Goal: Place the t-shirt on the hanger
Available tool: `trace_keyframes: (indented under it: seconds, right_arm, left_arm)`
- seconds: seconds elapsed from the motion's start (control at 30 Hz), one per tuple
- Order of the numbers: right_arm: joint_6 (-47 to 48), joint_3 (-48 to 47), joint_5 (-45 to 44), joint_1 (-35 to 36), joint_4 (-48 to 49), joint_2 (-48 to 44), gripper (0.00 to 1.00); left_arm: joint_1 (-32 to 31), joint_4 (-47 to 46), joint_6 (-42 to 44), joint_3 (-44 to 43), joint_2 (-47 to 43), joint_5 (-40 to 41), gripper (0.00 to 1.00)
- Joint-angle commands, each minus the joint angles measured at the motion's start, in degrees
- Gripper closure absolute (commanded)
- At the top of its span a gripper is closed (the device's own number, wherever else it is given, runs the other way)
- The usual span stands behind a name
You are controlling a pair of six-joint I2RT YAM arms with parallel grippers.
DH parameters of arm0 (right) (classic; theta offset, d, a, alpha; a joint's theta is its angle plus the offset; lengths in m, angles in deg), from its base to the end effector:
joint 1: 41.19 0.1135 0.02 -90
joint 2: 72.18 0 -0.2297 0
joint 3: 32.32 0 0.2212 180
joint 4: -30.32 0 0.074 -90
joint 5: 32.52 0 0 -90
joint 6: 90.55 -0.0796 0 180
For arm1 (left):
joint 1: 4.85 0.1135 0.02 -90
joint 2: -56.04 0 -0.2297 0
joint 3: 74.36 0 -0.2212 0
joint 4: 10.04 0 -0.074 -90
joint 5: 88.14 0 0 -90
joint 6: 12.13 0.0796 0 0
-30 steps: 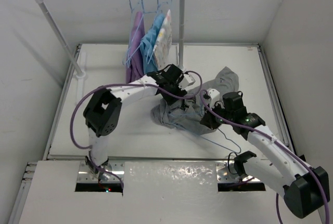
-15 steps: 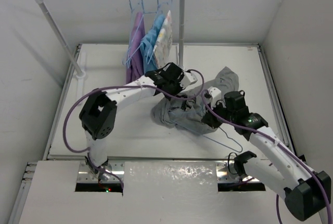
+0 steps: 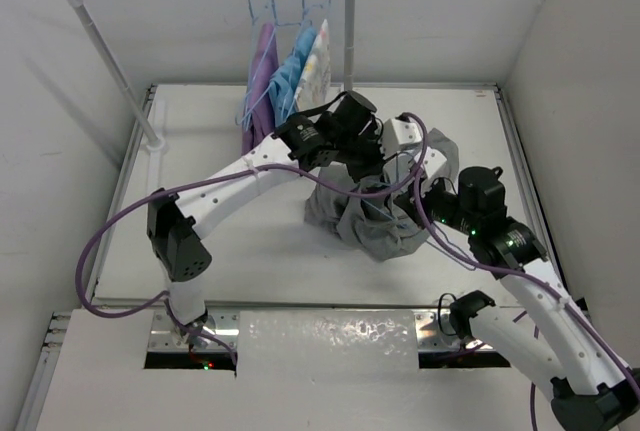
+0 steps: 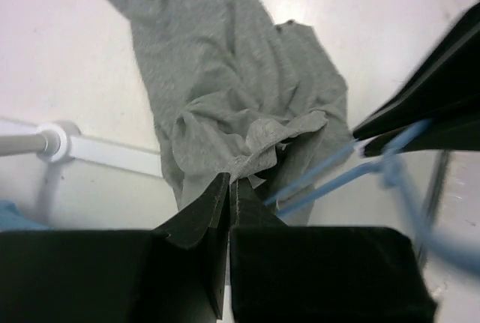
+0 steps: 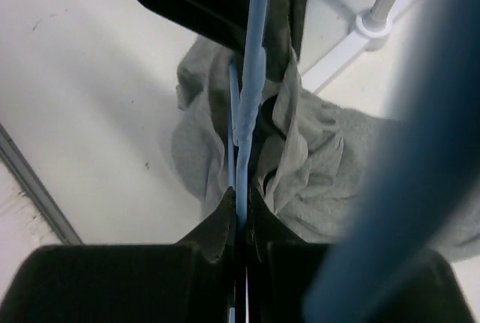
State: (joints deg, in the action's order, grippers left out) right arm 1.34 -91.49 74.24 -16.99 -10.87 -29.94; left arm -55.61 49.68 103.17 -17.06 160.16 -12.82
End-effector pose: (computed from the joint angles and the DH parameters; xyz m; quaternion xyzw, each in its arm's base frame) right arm 0.1717 0.1023 0.2706 -0.2646 0.7916 0.2240 0.5031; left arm 0.2370 -0.3221 0.3074 0.5979 0.6787 -0.2038 0.3745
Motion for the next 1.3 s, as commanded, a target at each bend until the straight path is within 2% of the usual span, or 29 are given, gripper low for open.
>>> trace_keyframes:
  seconds: [0.0,0.17,0.3,0.43,0.53,0.6,0.67,0.73,0.77,0.83,0.87,0.97,1.17,1.27]
  right_arm:
    - [2.6,4.0,3.3,0.8,7.5,-2.1,1.0]
    - [2.8,8.6,4.7,0.9,15.3,-5.1,1.0]
    - [3.1,8.7,4.7,0.9,17.0,-1.6,1.0]
    - [2.9,12.0,2.7,1.1,22.0,-1.9,1.0]
    - [3.6,14.1,0.6,1.1,23.9,-3.0,1.0]
    - [3.5,16.4,-0.4,1.0,25.1,-3.2,1.0]
    - [2.4,20.0,-1.6,1.0,31.3,-2.6,1.0]
    - [0.3,23.0,-1.8,1.0,35.4,-0.5,1.0]
    - [-0.4,23.8,-1.5,1.0,36.5,0.4,1.0]
    - [-3.5,27.1,0.1,1.1,41.3,2.0,1.0]
    - [-4.0,28.0,0.3,1.0,43.2,3.3,1.0]
    - [-5.1,31.0,0.3,1.1,48.2,5.3,1.0]
    - [-4.0,31.2,0.5,1.0,48.6,6.0,1.0]
    - [-3.1,30.6,1.3,1.0,47.3,6.8,1.0]
  left_arm:
    - [-1.7,2.4,0.7,-7.1,1.2,-5.8,1.0]
    - [-2.1,5.1,0.6,-14.0,2.8,-9.9,1.0]
    - [-4.0,5.4,1.3,-13.5,2.8,-11.9,1.0]
    - [-4.5,6.1,1.2,-11.9,3.4,-12.0,1.0]
    - [-4.5,6.5,-1.7,-9.2,3.8,-7.8,1.0]
    - [-4.5,7.9,-2.9,-9.8,5.6,-4.1,0.87]
    - [-4.5,9.0,-3.1,-9.9,6.6,-1.2,0.74]
    - [-4.4,8.7,-3.1,-9.2,6.5,1.4,0.64]
    - [-4.4,8.3,-3.2,-8.9,5.8,5.0,0.5]
    - [-3.6,6.0,-3.2,-6.4,4.3,7.5,0.37]
    - [-3.4,5.0,-3.4,-5.2,2.4,10.1,0.27]
    - [-1.4,2.9,-3.3,-3.3,0.2,13.3,0.21]
    - [4.8,2.3,-1.3,-2.6,-3.3,14.1,0.21]
    - [5.0,-0.8,3.2,3.6,-6.5,19.3,0.21]
